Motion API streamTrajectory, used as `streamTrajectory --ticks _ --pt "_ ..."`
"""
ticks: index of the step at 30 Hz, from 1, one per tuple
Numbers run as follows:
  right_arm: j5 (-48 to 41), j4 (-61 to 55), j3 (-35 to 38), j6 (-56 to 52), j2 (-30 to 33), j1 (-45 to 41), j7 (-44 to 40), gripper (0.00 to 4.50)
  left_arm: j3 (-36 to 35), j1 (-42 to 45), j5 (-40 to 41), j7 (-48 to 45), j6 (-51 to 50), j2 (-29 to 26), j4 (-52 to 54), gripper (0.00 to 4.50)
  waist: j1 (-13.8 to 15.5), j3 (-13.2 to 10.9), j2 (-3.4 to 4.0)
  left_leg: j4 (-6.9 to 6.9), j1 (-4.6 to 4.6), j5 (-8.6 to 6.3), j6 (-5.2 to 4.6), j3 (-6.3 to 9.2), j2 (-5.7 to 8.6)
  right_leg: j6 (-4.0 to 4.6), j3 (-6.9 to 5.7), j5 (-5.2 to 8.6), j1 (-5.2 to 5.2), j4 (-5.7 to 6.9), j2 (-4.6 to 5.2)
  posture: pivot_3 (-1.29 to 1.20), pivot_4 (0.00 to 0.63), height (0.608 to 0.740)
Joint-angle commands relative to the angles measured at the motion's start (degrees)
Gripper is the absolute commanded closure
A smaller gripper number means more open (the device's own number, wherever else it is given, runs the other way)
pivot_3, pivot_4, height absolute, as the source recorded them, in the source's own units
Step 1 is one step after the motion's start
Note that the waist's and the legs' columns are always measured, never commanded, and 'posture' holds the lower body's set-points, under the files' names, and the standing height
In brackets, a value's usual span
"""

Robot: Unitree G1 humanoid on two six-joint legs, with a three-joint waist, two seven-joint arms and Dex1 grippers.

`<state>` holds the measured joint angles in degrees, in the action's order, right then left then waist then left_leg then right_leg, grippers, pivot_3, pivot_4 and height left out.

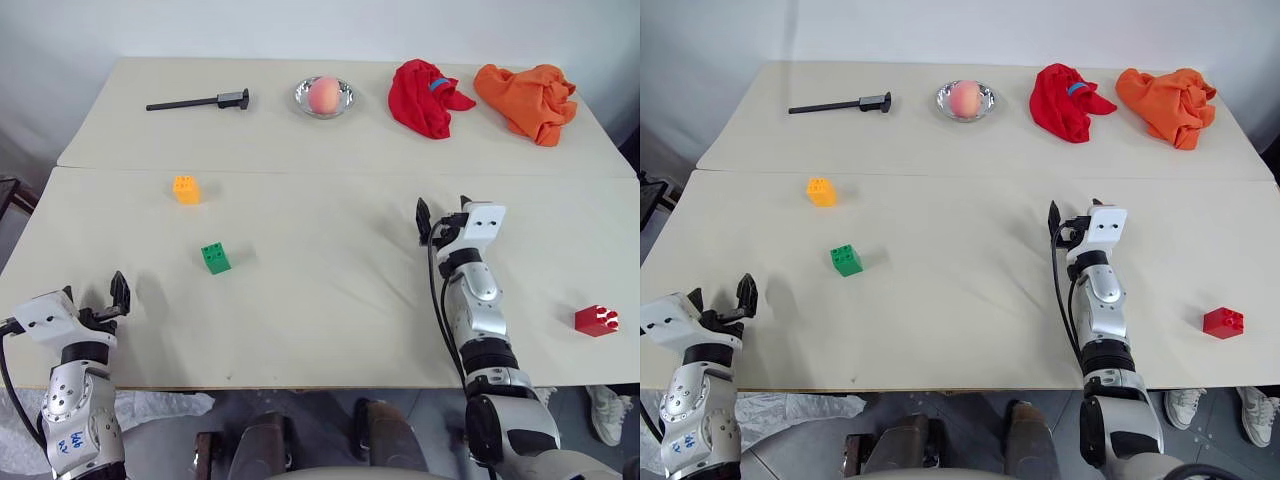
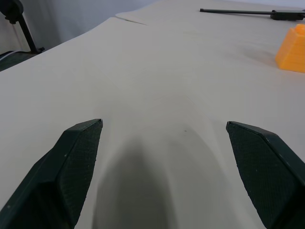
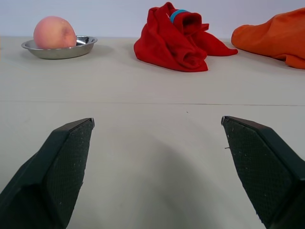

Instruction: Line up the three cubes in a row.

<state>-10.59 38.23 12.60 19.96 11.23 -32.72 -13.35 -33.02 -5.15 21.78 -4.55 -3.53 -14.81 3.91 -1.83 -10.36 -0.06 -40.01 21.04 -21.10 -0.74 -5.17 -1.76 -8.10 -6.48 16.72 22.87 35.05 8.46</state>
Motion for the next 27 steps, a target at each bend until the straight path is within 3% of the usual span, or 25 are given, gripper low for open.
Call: streamTrajectory --ticks 1,6,10,14,17,20,27 --pt "-0.22 -1.13 0.02 1.59 0.41 -0.93 -0.72 0.0 -1.35 -0.51 1.24 -0.95 0.89 -1.14 2.7 0.12 0.0 0.0 0.0 0.0 0.0 0.0 0.0 0.0 0.0 0.0 0.0 0.0 0.0 0.0 0.0 0.0 0.15 0.74" --pt "-3.9 -7.77 -0.6 0.9 0.43 2.06 -6.99 0.0 -0.43 -1.55 8.46 -9.11 -1.14 -3.99 10.02 0.12 0.13 0.0 0.0 -0.01 0.03 0.0 0.0 0.03 0.0 0.0 -0.01 0.0 0.01 -0.02 0.01 0.0 0.15 0.74" --pt "-13.0 -28.96 -1.97 -8.82 5.59 11.74 -18.34 0.0 9.46 -0.29 8.64 -22.66 -6.48 -15.5 18.78 0.12 0.76 -0.04 0.08 0.01 0.12 0.0 0.0 0.15 0.04 0.01 -0.09 0.0 0.01 -0.03 0.0 0.0 0.15 0.74" --pt "-19.26 -47.28 1.74 -19.44 13.87 22.46 -19.91 0.0 17.84 5.6 7.48 -33.94 -7.41 -23.0 17.56 0.12 1.64 0.0 0.27 -0.04 0.06 -0.11 -0.16 0.17 0.13 -0.02 0.06 -0.02 0.0 -0.09 0.08 0.0 0.15 0.74" --pt "-23.89 -58.16 10.28 -25.27 20.07 33.38 -20.0 0.0 24.05 12.99 6.18 -39.81 -7.41 -24.28 13.44 0.12 1.84 -0.01 0.4 -0.01 0.06 -0.16 -0.09 0.02 0.14 -0.02 0.02 -0.01 0.0 -0.16 -0.03 0.0 0.15 0.74" --pt "-27.67 -66.71 24.92 -29.9 23.14 50.03 -21.29 0.0 31.33 21.66 5.37 -43.73 -7.98 -20.62 8.38 0.12 3.29 0.02 0.49 0.01 0.11 -0.18 -0.02 -0.01 0.21 0.0 -0.04 -0.01 0.0 -0.26 -0.23 0.0 0.15 0.74" --pt "-32.33 -70.54 44.7 -29.81 16.98 71.75 -22.3 0.0 36.96 26.06 3.95 -51.66 -5.86 -16.64 0.84 0.12 2.39 0.04 0.44 0.06 -0.09 -0.26 -0.01 -0.34 0.09 -0.05 0.32 -0.03 -0.02 -0.41 -0.5 0.0 0.15 0.74"
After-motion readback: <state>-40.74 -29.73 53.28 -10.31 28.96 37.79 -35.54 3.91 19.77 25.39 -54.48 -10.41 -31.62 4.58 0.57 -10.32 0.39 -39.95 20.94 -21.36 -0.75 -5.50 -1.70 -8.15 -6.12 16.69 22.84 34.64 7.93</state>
